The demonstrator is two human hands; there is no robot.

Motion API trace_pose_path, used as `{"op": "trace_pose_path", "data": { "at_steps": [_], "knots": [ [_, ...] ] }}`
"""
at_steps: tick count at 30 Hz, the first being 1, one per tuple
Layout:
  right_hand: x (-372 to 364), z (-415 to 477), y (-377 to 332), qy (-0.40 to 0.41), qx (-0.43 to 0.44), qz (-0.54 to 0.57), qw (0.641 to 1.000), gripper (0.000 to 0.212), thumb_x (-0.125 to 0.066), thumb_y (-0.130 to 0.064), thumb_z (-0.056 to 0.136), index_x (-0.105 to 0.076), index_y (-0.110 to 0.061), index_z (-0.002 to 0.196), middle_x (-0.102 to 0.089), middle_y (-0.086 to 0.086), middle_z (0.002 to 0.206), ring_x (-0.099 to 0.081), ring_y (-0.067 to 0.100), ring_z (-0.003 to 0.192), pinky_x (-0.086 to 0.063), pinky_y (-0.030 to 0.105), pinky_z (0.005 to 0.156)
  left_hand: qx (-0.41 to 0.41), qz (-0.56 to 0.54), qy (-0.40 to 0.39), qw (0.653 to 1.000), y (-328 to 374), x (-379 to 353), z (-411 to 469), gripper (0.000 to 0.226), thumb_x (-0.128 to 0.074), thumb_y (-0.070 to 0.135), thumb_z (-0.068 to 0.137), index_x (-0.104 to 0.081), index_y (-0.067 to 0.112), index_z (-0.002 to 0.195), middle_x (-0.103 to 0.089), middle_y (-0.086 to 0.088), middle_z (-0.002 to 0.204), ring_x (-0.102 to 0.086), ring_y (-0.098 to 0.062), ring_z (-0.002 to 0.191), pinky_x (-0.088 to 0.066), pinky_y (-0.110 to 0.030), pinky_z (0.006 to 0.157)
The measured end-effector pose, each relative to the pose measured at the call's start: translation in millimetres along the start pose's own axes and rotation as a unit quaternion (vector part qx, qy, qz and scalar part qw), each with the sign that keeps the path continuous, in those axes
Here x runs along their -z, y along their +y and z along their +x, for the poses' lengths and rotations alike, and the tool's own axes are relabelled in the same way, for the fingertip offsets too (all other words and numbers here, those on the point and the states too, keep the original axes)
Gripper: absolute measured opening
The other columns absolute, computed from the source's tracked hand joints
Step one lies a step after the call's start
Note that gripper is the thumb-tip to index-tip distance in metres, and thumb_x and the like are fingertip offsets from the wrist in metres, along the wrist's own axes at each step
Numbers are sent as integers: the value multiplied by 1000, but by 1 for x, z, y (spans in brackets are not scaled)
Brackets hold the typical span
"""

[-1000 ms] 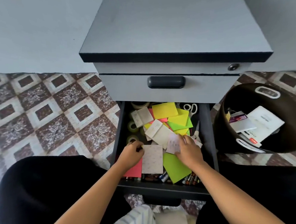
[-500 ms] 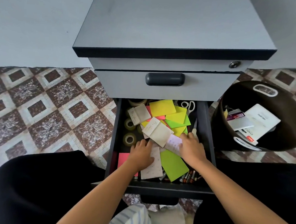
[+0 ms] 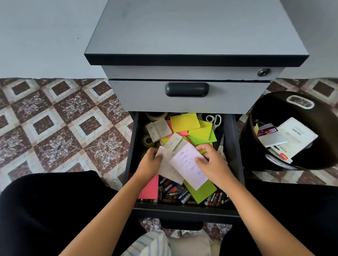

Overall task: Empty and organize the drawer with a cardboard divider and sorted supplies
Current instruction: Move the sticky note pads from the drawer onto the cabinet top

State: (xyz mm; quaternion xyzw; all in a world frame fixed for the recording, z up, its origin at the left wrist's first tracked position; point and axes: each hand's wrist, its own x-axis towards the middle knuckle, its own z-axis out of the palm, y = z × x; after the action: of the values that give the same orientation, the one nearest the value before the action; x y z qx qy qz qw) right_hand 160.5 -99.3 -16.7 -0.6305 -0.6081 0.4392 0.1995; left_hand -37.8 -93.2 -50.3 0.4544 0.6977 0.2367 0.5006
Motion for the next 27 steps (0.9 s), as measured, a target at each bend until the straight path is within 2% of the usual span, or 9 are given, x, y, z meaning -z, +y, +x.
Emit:
{"op": "trace_pose_path", "data": {
  "at_steps": [2, 4, 6, 10, 12, 16, 19, 23, 27],
  "knots": [
    [-11, -1, -5, -7, 19, -10, 1000, 24, -53, -17, 94, -51, -20, 117, -49, -8, 75, -43, 13, 54, -33, 12, 44, 45, -109, -8, 993, 4, -1, 0, 29, -40, 21, 99, -47, 9, 124, -55, -7, 107, -55, -24, 100, -48, -41, 88],
    [-20, 1, -8, 11, 42, -36, 998, 27, -55, -18, 93, -55, -18, 120, -49, -9, 89, -50, 10, 68, -37, 6, 55, 68, -171, -35, 982, 5, -5, -1, 30, -40, 24, 99, -50, 8, 122, -56, -8, 103, -55, -25, 97, -47, -41, 84],
    [-27, 4, -9, 35, 54, -65, 996, 30, -57, -20, 93, -57, -17, 122, -47, -3, 99, -46, 3, 72, -36, 2, 62, 75, -197, -62, 976, 6, -8, -4, 27, -41, 27, 99, -53, 9, 116, -55, -9, 99, -55, -24, 94, -44, -38, 78],
    [-36, 8, -6, 42, 70, -98, 992, 33, -57, -19, 92, -58, -17, 126, -50, 7, 111, -51, 13, 83, -32, 10, 68, 62, -174, -96, 978, 1, -10, -6, 17, -43, 27, 99, -56, 17, 102, -57, -11, 102, -55, -24, 97, -44, -37, 81],
    [-40, 10, -3, 37, 83, -115, 989, 34, -58, -18, 92, -59, -16, 126, -52, 9, 110, -53, 21, 96, -36, 17, 76, 57, -149, -107, 981, -3, -9, -6, 15, -44, 24, 99, -57, 17, 100, -58, -10, 101, -55, -24, 95, -43, -37, 80],
    [-46, 17, 5, 24, 73, -161, 984, 34, -57, -22, 92, -60, -24, 125, -54, 6, 109, -48, 26, 104, -44, 36, 86, 58, -111, -102, 987, -9, -9, -5, 15, -43, 16, 99, -57, 12, 102, -58, -8, 96, -54, -21, 88, -43, -32, 78],
    [-46, 28, 7, 9, 46, -192, 980, 36, -52, -25, 94, -55, -23, 130, -53, 6, 118, -45, 26, 113, -43, 40, 90, 91, -114, -84, 986, -14, -8, -4, 19, -41, 15, 100, -52, 8, 113, -57, -8, 99, -56, -20, 89, -45, -33, 78],
    [-44, 48, 13, 27, 1, -206, 978, 39, -51, -21, 94, -51, -13, 132, -50, 12, 124, -44, 31, 117, -43, 42, 92, 124, -85, -56, 987, -22, -6, -2, 28, -38, 16, 100, -45, 8, 125, -55, -13, 116, -55, -29, 108, -47, -42, 90],
    [-48, 64, 15, 15, -20, -254, 967, 57, -53, -31, 92, -34, -14, 143, -42, 10, 134, -41, 29, 122, -43, 41, 92, 138, -85, -37, 986, -26, -4, -2, 30, -36, 14, 101, -43, 7, 129, -54, -11, 114, -54, -29, 110, -46, -41, 91]
  ]
}}
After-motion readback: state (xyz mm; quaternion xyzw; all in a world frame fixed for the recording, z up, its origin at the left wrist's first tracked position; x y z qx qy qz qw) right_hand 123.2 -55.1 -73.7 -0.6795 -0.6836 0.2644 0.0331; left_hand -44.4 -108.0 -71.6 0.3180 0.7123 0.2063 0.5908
